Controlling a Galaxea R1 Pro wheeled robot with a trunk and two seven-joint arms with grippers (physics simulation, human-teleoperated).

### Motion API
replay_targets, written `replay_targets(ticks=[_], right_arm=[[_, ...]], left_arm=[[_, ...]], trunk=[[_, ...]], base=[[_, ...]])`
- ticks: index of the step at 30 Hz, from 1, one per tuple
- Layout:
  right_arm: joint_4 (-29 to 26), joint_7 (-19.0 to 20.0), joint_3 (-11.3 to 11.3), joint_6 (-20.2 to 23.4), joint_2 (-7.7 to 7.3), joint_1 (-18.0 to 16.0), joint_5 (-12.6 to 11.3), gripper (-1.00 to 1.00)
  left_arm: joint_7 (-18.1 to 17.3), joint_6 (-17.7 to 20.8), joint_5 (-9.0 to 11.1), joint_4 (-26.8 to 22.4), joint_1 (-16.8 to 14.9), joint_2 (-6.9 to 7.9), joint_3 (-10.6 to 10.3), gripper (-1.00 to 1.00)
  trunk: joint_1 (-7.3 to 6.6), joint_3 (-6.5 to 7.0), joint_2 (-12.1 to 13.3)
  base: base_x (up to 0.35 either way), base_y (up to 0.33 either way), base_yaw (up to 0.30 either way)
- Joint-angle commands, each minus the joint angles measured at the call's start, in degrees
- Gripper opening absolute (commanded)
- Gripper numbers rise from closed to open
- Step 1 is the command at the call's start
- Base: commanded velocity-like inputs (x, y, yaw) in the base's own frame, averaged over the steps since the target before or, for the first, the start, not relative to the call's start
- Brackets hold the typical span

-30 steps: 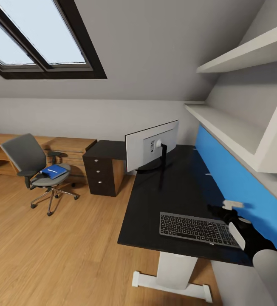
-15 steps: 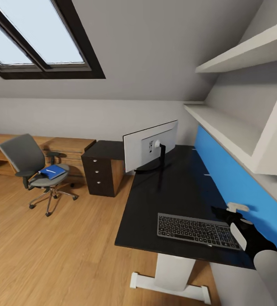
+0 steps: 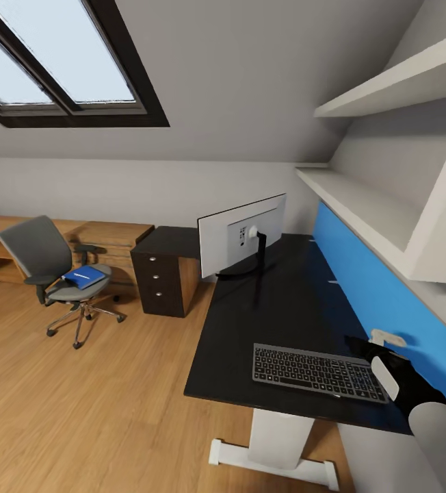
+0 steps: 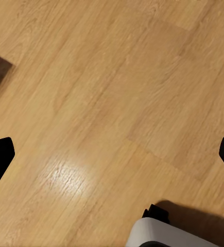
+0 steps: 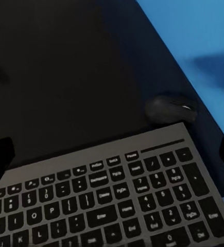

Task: In the bedroom, organize the workspace by keeping the computer under the desk, ensuring the monitor is on the desk, placing the keyboard on the desk next to the monitor, placing the mouse on the desk next to the keyboard, moving the folder from the swivel chair onto the desk next to the mouse, stacking the notebook on top of the folder with the pen on top of the notebook, and positioning the swivel chair next to the desk.

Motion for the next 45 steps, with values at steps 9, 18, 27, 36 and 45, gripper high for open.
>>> replay_targets(ticks=[9, 18, 27, 36, 45], right_arm=[[-3.95, -1.03, -0.85, 3.27, 0.00, -0.01, -1.24, 1.00], [-6.53, -0.82, -6.69, 7.21, -0.03, -0.01, -2.12, 1.00], [-6.49, -0.80, -6.84, 7.39, 0.05, 0.00, -2.14, 1.00], [-6.49, -0.79, -6.84, 7.35, 0.05, -0.01, -2.14, 1.00], [-6.48, -0.76, -6.84, 7.15, 0.02, -0.01, -2.11, 1.00]], left_arm=[[0.36, -0.25, 0.54, -0.03, -0.05, 0.07, -0.49, 1.00], [0.36, -0.25, 0.54, -0.02, -0.05, 0.07, -0.49, 1.00], [0.36, -0.25, 0.54, -0.02, -0.05, 0.07, -0.49, 1.00], [0.27, -0.17, 0.54, -0.02, -0.05, 0.07, -0.49, 1.00], [0.27, -0.16, 0.54, -0.02, -0.05, 0.07, -0.49, 1.00]], trunk=[[0.03, -0.13, -0.13], [0.03, -0.13, -0.13], [0.03, -0.13, -0.13], [0.03, -0.13, -0.13], [0.03, -0.13, -0.13]], base=[[0.064, 0.000, 0.000], [0.070, 0.000, 0.000], [0.047, 0.000, 0.000], [0.277, 0.000, 0.000], [0.184, -0.001, 0.000]])
